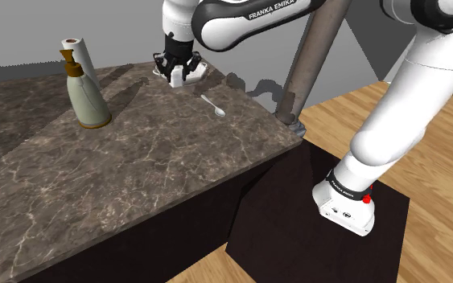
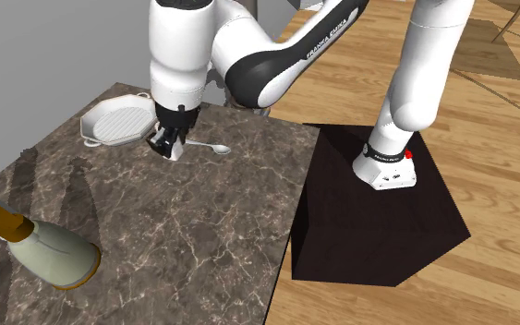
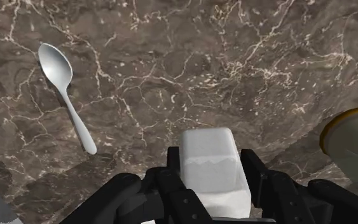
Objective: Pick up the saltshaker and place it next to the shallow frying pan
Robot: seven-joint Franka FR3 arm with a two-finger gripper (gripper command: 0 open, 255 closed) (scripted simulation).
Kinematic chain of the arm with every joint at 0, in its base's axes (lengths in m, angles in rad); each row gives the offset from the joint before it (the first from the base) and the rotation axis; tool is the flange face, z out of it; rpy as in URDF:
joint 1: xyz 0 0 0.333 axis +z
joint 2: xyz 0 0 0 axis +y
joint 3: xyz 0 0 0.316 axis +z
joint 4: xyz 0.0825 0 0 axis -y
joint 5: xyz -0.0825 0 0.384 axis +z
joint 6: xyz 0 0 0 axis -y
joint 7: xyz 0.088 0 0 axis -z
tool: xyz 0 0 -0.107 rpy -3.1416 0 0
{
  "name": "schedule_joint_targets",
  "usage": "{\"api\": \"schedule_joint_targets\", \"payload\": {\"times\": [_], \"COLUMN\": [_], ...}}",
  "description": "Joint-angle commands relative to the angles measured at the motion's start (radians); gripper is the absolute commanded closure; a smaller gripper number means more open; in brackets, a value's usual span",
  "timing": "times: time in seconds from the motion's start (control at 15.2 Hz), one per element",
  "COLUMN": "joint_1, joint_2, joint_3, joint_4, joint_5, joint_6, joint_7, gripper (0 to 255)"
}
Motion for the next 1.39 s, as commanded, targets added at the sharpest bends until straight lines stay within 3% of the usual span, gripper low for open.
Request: {"api": "schedule_joint_targets", "payload": {"times": [0.0,0.73,1.32], "joint_1": [-0.016,-0.054,-0.050], "joint_2": [0.032,0.267,0.299], "joint_3": [-0.018,-0.105,-0.127], "joint_4": [0.029,0.319,0.245], "joint_5": [-0.014,-0.089,-0.133], "joint_6": [0.004,-0.050,0.046], "joint_7": [-0.032,-0.208,-0.162], "gripper": [255,255,255]}}
